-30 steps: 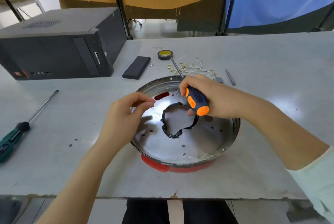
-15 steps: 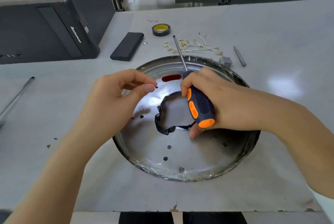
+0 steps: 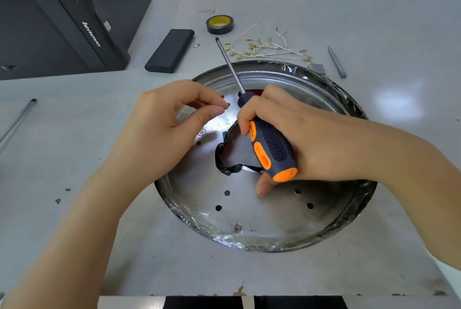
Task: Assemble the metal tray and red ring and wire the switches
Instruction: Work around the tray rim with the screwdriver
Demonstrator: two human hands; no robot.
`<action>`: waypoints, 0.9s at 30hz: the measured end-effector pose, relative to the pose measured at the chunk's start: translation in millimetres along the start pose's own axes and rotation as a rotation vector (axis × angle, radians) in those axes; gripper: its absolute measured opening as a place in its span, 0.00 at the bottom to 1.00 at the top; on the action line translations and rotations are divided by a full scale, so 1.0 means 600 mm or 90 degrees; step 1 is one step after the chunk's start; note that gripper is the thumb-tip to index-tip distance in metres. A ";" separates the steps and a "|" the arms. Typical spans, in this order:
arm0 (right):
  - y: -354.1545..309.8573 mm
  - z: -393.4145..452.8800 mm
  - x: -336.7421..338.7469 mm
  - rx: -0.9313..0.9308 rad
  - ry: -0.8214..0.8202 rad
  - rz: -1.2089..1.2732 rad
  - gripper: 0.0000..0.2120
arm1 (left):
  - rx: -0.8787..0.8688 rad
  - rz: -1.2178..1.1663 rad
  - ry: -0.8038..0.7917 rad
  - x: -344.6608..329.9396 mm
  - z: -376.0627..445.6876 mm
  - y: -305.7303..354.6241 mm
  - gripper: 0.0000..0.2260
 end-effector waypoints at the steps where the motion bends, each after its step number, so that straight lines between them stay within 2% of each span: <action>1: 0.001 -0.002 -0.002 0.002 0.002 0.009 0.29 | 0.003 -0.002 0.004 0.001 -0.004 0.000 0.12; 10: -0.001 -0.010 -0.014 -0.022 0.032 0.013 0.30 | 0.029 -0.047 -0.008 -0.001 -0.018 0.005 0.12; 18: -0.015 -0.024 -0.015 -0.035 0.103 0.013 0.27 | 0.069 -0.222 0.050 0.008 -0.015 0.016 0.07; 22: -0.025 -0.028 0.010 0.012 0.245 0.214 0.17 | 0.096 -0.379 0.090 0.016 -0.017 0.027 0.03; 27: -0.054 -0.047 0.049 0.054 0.483 0.287 0.12 | 0.206 -0.601 0.131 0.020 -0.021 0.020 0.07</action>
Point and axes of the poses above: each hand's wrist, its own z-axis towards the middle knuckle, its own x-axis out of the back of the hand, y = z × x, the point moved 2 cm from there along z, towards the middle knuckle, and after that the axes turned 6 degrees about -z, right-handed, at the moved point
